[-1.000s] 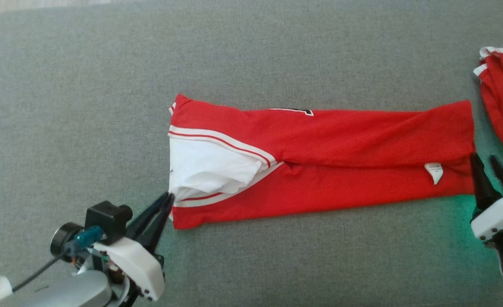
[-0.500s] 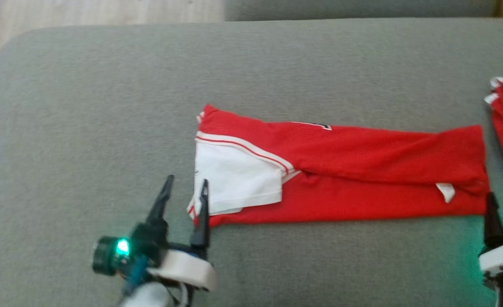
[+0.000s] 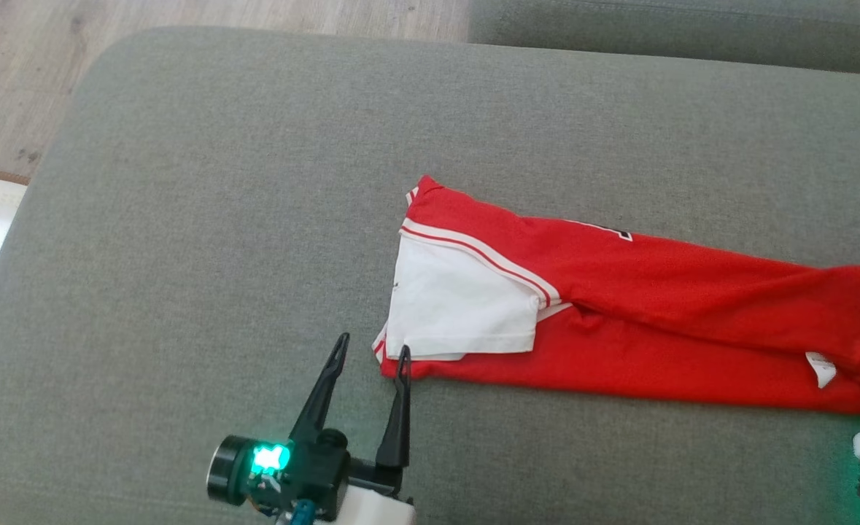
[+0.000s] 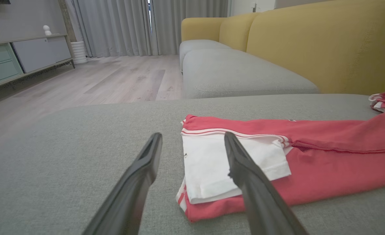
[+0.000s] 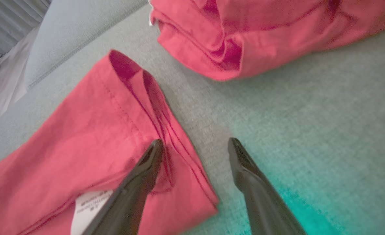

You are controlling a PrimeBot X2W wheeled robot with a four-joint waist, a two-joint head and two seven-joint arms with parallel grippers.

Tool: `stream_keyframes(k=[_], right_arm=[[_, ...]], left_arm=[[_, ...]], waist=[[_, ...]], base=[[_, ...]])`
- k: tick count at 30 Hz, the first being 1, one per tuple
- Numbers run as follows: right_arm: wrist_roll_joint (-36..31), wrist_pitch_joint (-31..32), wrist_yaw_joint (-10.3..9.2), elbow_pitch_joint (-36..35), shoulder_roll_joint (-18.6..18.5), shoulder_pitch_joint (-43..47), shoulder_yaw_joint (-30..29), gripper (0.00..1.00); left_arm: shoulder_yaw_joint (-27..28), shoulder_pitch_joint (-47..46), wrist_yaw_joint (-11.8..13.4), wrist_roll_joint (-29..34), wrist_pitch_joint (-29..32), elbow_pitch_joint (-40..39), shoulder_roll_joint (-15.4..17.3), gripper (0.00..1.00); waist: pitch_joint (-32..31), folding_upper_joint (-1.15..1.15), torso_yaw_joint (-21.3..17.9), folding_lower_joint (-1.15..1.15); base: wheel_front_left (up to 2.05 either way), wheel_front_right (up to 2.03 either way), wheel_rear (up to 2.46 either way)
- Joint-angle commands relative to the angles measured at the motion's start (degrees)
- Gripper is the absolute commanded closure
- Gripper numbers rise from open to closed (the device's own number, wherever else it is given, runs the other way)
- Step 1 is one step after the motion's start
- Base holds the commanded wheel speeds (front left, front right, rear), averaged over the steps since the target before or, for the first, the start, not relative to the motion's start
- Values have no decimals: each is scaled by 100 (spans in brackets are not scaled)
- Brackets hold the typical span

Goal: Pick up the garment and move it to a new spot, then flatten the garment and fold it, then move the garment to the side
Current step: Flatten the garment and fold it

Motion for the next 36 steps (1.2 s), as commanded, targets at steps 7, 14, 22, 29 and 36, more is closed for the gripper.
stream_keyframes(k=[7,14,22,29,36], right_arm=[[46,143,42,53,67,-30,377,29],[278,-56,42,104,50,-90,704,56],[563,-321,42,135,-165,-77,965,100],[786,-544,42,-9,-517,51,887,100],[1174,-562,42,-715,-689,270,904,100]], left_arm=[[501,126,-220,359,-55,-33,-126,0],[705,236,-431,586,-55,53,-245,0],[913,333,-623,748,-55,138,-369,0],[1089,398,-782,854,-55,195,-470,0],[1260,490,-884,956,-56,235,-516,0]], waist=[[-10,0,-6,0],[-53,0,-52,0],[-67,0,-72,0],[-120,0,-197,0],[-246,0,-317,0]], base=[[0,0,0],[0,0,0],[0,0,0],[0,0,0],[0,0,0]])
